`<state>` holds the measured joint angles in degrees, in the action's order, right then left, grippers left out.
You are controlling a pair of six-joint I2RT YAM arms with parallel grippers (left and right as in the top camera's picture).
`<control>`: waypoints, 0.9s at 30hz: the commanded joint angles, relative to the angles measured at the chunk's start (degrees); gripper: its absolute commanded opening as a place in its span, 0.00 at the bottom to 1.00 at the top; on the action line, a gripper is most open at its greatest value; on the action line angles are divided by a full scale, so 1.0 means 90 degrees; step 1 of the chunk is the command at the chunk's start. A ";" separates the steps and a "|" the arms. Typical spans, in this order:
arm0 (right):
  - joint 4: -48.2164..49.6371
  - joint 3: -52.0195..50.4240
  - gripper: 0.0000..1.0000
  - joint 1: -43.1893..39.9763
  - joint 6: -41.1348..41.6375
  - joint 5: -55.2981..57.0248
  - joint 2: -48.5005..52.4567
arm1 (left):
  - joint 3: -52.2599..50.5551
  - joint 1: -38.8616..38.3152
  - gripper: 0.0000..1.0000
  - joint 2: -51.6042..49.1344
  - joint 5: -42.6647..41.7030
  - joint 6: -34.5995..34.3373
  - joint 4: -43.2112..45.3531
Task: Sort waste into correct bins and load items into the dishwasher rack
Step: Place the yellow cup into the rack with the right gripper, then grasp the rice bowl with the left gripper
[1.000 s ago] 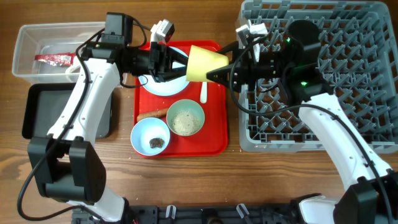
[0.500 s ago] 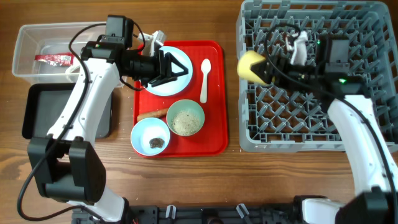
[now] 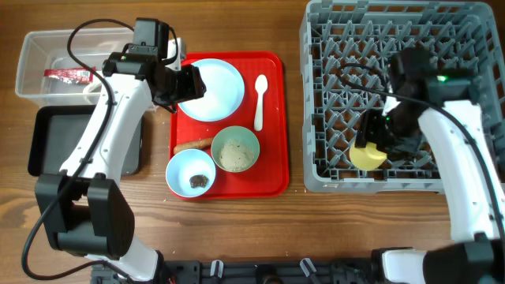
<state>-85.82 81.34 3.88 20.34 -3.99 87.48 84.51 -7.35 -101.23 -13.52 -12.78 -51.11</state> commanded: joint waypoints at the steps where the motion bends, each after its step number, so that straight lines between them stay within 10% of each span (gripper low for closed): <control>1: 0.0500 -0.0525 0.50 0.0027 0.0017 0.0083 0.0474 | 0.0090 -0.0005 0.59 0.0138 0.0180 0.0039 0.0039; 4: 0.0755 -0.0661 0.54 0.0029 -0.0240 -0.0301 0.0852 | 0.0090 -0.0005 0.60 0.0138 0.0180 0.0039 0.0061; 6: 0.0804 -0.0661 0.82 0.0027 -0.0243 -0.0296 0.0928 | 0.0090 -0.0005 0.60 0.0138 0.0180 0.0036 0.0058; 8: 0.1047 -0.0619 0.89 0.0027 -0.0231 -0.0304 0.0911 | 0.0090 -0.0005 0.60 0.0138 0.0180 0.0036 0.0058; 17: 0.1127 0.1467 0.98 0.0027 -0.0265 -0.0301 0.0755 | 0.0087 -0.0971 0.68 0.0114 0.0182 0.0362 -0.0505; 27: 0.1557 0.1474 1.00 0.0027 -0.0427 -0.0277 0.0758 | -0.0117 -0.3606 0.51 -0.0828 0.1268 -0.0503 -0.0568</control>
<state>-72.25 93.71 3.88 17.65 -5.98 95.13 84.27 -37.45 -105.67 -4.56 -14.61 -56.38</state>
